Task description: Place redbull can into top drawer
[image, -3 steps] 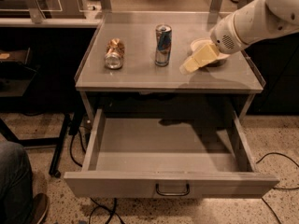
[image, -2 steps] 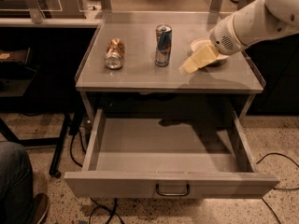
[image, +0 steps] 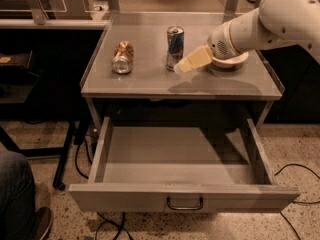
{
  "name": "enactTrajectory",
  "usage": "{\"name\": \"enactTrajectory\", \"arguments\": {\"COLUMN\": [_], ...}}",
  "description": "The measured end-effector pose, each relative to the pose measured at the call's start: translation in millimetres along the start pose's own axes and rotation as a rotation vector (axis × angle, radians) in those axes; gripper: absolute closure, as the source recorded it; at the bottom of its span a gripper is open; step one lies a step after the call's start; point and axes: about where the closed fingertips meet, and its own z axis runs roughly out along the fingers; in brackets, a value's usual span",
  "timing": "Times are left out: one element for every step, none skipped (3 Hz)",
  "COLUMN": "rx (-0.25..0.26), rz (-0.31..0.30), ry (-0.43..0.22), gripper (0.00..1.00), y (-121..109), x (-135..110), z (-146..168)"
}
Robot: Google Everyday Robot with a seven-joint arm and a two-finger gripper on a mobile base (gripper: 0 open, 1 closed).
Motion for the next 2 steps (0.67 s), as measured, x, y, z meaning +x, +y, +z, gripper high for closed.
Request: {"name": "enactTrajectory", "arguments": {"rx": [-0.006,-0.014], "rz": [0.02,0.024], "ry": [-0.027,-0.046], "gripper": [0.0,0.0], "y": [-4,-9], "x": [-6,-15], "z": [19,39]}}
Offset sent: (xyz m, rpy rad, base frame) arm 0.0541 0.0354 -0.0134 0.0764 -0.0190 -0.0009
